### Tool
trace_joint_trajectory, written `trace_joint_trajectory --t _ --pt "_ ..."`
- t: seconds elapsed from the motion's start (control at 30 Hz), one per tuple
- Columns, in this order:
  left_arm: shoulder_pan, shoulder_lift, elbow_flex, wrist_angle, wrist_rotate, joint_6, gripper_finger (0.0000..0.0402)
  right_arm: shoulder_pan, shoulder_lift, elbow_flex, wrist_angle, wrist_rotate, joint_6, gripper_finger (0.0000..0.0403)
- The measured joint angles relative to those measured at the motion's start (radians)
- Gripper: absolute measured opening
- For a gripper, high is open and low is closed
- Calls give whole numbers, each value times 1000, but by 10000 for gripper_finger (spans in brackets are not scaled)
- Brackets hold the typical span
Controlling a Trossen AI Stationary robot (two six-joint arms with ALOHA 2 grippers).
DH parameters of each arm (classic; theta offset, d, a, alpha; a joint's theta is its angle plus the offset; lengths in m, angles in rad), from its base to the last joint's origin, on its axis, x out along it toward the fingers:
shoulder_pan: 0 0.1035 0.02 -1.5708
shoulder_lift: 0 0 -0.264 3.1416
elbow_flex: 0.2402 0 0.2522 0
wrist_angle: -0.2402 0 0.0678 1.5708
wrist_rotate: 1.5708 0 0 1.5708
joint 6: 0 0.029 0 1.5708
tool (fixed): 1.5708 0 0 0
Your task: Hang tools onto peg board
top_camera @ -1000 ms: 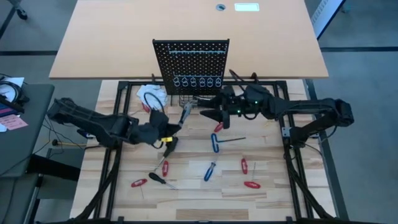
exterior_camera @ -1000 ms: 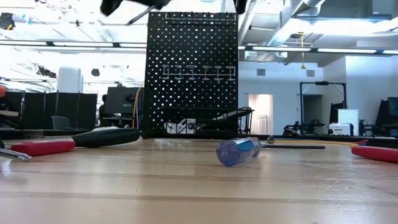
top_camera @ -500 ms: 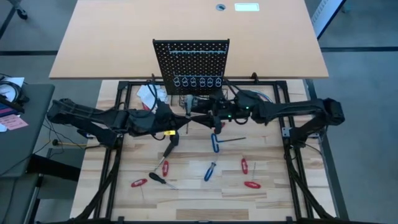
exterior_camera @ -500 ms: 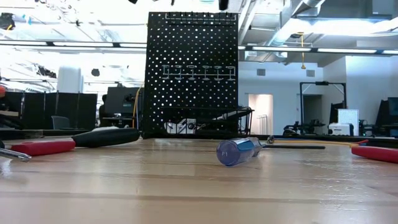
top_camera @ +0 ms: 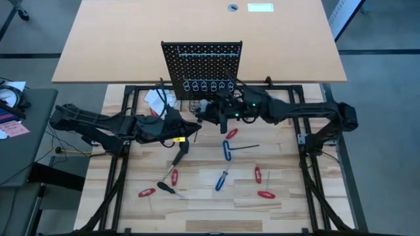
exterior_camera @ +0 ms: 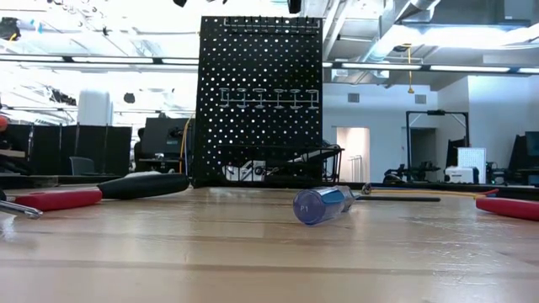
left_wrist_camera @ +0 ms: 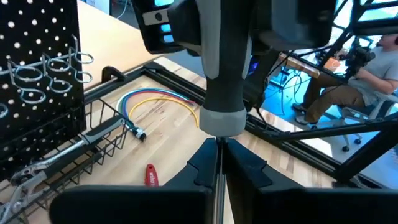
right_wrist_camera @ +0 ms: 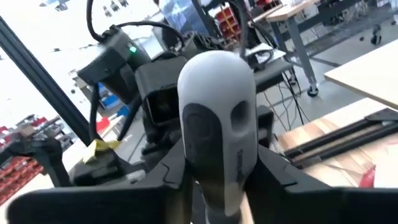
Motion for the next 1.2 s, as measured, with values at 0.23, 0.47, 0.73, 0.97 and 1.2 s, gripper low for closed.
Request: trace_joint_trajectory --t 0.23,0.47,0.73,0.97,1.2 --pt "6 -1 -17 -90 -3 -76 84 -27 -26 64 -92 1 0 99" --pt "6 7 -17 -108 -44 -53 117 -46 -36 93 -133 -11 -16 99" --pt "17 38 -18 -18 -42 2 41 -54 -36 100 -152 -43 -18 99" --pt "17 39 -18 -1 -58 2 6 -55 -36 100 -163 -48 -14 120" --pt "20 -10 -18 -6 -177 3 3 -137 -86 99 -219 -153 14 292"
